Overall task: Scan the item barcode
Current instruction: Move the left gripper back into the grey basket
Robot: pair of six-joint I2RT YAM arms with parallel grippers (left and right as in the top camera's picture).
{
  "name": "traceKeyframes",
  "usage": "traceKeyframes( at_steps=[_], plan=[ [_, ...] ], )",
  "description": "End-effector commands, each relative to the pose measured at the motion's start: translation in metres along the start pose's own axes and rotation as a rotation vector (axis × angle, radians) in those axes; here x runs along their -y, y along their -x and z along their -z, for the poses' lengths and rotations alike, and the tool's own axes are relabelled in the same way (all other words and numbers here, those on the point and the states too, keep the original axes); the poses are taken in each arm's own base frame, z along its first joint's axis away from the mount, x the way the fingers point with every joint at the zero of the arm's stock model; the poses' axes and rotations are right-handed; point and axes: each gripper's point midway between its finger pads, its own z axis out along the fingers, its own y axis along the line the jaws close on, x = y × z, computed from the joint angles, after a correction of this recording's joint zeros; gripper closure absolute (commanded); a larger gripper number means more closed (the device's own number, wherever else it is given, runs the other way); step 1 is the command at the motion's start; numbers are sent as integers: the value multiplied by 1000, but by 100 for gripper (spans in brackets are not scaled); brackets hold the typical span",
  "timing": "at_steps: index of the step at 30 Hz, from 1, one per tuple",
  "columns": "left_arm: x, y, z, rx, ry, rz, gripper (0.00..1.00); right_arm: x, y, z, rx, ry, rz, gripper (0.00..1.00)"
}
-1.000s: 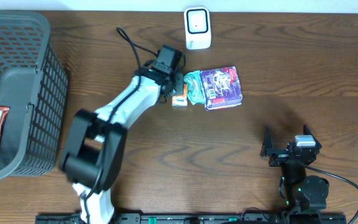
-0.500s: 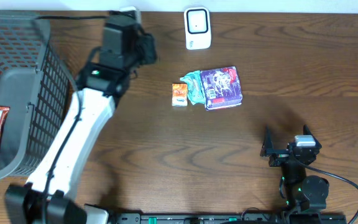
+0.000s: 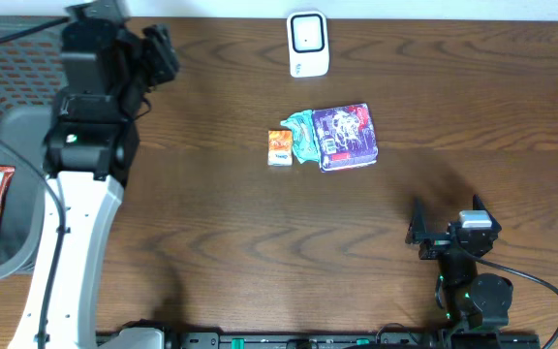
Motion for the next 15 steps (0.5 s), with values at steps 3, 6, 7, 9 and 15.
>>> traceKeyframes(
  at_steps=[3, 6, 7, 9, 15],
  plan=[
    [-40, 37, 22, 105, 109, 12, 39, 2, -1, 0, 0, -6, 7, 1],
    [-68, 45, 26, 121, 170, 35, 39, 2, -1, 0, 0, -6, 7, 1],
    [-80, 49, 28, 134, 197, 45, 39, 2, -1, 0, 0, -6, 7, 1],
    [-96, 56, 32, 156, 229, 57, 39, 2, -1, 0, 0, -6, 7, 1],
    [-157, 87, 55, 259, 361, 64, 38, 2, -1, 0, 0, -6, 7, 1]
  ],
)
